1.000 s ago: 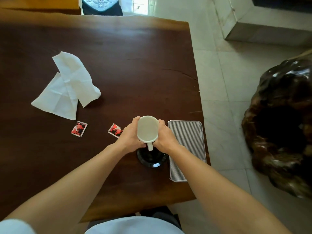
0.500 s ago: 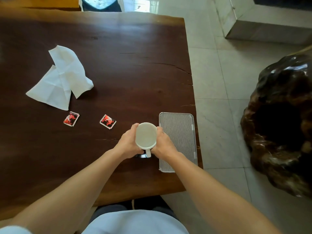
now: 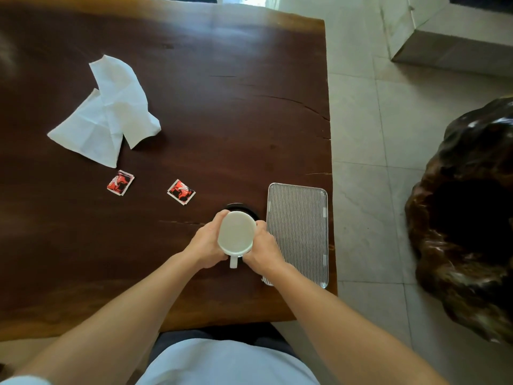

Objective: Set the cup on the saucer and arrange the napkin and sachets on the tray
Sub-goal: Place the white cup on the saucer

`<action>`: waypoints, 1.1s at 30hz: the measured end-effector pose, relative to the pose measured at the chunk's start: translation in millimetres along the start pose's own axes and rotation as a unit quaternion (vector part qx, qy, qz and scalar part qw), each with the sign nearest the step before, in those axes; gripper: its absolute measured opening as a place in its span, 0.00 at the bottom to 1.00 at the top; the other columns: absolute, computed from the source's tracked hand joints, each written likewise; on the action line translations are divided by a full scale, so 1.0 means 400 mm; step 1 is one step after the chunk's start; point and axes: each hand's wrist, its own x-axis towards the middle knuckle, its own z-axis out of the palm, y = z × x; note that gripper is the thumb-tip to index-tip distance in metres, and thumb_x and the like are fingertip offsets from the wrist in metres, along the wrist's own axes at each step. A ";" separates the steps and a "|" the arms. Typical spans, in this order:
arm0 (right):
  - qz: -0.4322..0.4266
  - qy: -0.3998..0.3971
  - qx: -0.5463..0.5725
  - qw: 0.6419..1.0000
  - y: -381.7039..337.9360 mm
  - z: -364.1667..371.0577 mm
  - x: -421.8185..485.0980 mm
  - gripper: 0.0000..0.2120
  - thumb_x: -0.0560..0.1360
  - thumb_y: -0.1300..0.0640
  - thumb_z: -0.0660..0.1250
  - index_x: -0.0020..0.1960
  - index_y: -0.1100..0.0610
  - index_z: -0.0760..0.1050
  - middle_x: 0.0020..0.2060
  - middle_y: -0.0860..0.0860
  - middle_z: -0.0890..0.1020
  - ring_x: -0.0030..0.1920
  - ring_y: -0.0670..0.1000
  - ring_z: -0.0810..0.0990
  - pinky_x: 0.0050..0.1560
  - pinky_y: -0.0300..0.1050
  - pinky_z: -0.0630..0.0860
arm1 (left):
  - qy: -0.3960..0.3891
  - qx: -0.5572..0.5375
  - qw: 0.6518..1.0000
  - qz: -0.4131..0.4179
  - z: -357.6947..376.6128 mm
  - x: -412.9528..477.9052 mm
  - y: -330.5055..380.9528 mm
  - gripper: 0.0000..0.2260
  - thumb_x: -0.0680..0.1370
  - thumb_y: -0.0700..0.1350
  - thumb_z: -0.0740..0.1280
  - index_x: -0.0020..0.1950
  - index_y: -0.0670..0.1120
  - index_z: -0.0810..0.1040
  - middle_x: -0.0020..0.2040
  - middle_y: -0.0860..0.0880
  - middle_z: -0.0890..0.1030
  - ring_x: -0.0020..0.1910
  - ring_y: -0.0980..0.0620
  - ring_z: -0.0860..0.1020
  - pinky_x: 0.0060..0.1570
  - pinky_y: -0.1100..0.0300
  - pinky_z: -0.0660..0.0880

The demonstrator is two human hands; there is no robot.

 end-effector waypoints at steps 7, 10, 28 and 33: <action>0.009 -0.013 -0.006 1.000 0.004 -0.005 0.035 0.29 0.72 0.60 0.75 0.66 0.55 0.63 0.54 0.53 0.77 0.52 0.53 0.79 0.45 0.48 0.78 | -0.009 0.002 1.000 -0.010 0.006 0.043 -0.010 0.44 0.70 0.38 0.78 0.78 0.55 0.56 0.65 0.49 0.74 0.61 0.53 0.72 0.58 0.56 0.72; 0.012 -0.013 -0.008 1.000 0.007 0.002 0.046 0.30 0.71 0.59 0.76 0.66 0.54 0.64 0.55 0.52 0.76 0.53 0.51 0.78 0.49 0.47 0.80 | -0.012 -0.001 1.000 -0.018 0.012 0.052 -0.015 0.44 0.71 0.37 0.77 0.78 0.54 0.56 0.66 0.49 0.73 0.62 0.52 0.72 0.59 0.55 0.71; 0.021 -0.027 -0.004 0.999 0.009 -0.001 0.071 0.29 0.71 0.63 0.74 0.66 0.55 0.64 0.54 0.53 0.75 0.52 0.53 0.78 0.49 0.51 0.80 | -0.007 0.004 0.999 -0.037 0.034 0.099 -0.053 0.48 0.70 0.36 0.76 0.80 0.58 0.52 0.70 0.49 0.72 0.69 0.47 0.72 0.65 0.51 0.72; 0.022 -0.030 -0.002 0.999 0.009 -0.003 0.069 0.30 0.71 0.64 0.74 0.67 0.55 0.63 0.55 0.53 0.75 0.54 0.54 0.78 0.52 0.51 0.80 | -0.008 0.001 0.999 -0.041 0.035 0.103 -0.051 0.49 0.71 0.36 0.76 0.81 0.56 0.50 0.71 0.48 0.72 0.70 0.47 0.71 0.66 0.51 0.71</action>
